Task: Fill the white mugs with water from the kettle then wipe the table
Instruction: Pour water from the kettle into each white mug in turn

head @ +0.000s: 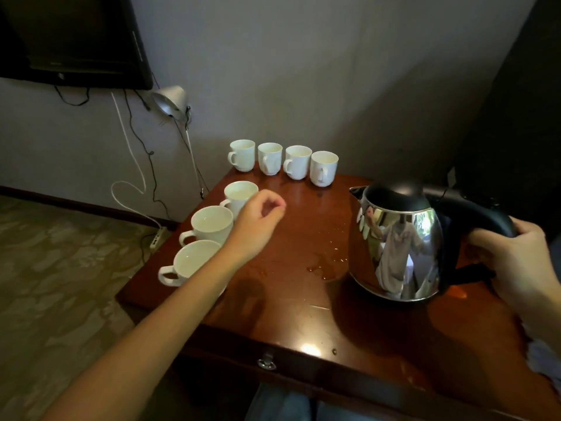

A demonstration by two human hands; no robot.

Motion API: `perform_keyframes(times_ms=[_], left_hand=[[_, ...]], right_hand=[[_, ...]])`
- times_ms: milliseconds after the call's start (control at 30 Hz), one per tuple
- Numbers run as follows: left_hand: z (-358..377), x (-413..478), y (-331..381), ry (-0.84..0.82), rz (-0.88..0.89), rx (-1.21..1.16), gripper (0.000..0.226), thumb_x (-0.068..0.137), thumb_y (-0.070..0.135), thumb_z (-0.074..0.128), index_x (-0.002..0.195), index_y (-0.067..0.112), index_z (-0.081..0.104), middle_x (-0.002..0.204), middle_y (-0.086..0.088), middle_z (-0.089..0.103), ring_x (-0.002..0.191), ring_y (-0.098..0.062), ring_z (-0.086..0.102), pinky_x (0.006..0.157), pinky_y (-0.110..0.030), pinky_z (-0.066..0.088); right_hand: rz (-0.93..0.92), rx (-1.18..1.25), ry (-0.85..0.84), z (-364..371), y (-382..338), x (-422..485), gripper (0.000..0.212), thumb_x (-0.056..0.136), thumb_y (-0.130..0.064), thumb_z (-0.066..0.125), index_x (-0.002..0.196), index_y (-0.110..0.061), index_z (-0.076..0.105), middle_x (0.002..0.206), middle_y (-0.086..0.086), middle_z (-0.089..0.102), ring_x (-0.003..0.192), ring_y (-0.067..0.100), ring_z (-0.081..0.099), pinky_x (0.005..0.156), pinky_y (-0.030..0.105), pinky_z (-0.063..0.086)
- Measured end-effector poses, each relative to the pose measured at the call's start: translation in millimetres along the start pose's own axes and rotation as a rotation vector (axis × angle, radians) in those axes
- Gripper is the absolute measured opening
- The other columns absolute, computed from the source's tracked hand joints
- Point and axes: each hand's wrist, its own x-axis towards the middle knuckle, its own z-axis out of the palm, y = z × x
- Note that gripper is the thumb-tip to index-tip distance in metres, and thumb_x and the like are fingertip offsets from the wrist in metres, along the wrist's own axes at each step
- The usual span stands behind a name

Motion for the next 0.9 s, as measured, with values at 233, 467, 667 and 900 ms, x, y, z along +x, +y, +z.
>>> perform_keyframes(times_ms=[233,467,667,900], left_hand=[[95.0,74.4,-25.2,-0.055,-0.396,-0.308,0.017,0.094,0.009,0.043,0.100,0.016,0.056,0.085,-0.001,0.056,0.070,-0.010,0.053,0.058,-0.019,0.042],[135.1,138.0,-66.0,0.010,-0.495,-0.243,0.036,0.091,0.006,0.043,0.127,0.009,0.045,0.123,-0.013,0.052,0.073,-0.015,0.057,0.058,-0.022,0.044],[161.0,185.0,-70.0,-0.032,-0.446,-0.264,0.040,0.092,0.010,0.051,0.131,0.005,0.043,0.115,-0.009,0.056,0.069,-0.012,0.056,0.055,-0.021,0.043],[185.2,220.3,-68.5,0.049,-0.555,-0.359,0.039,0.093,0.039,0.051,0.120,0.012,0.052,0.111,-0.016,0.057,0.060,-0.012,0.051,0.048,-0.020,0.041]], right_hand=[[0.065,-0.053,0.063,-17.0,10.8,-0.7,0.022,0.085,0.001,0.054,0.080,-0.020,0.058,0.082,0.022,0.055,0.078,0.035,0.055,0.071,0.046,0.045],[0.127,0.042,0.137,-28.0,7.2,6.6,0.021,0.075,-0.002,0.065,0.074,-0.023,0.061,0.086,0.030,0.054,0.084,0.037,0.053,0.082,0.061,0.044],[0.135,0.000,0.199,-37.4,15.6,22.2,0.026,0.085,-0.001,0.052,0.075,-0.025,0.058,0.078,0.016,0.055,0.080,0.037,0.055,0.078,0.072,0.042],[0.151,-0.040,0.198,-47.4,25.3,36.0,0.020,0.083,-0.004,0.055,0.076,-0.023,0.058,0.084,0.025,0.052,0.076,0.039,0.054,0.061,0.075,0.042]])
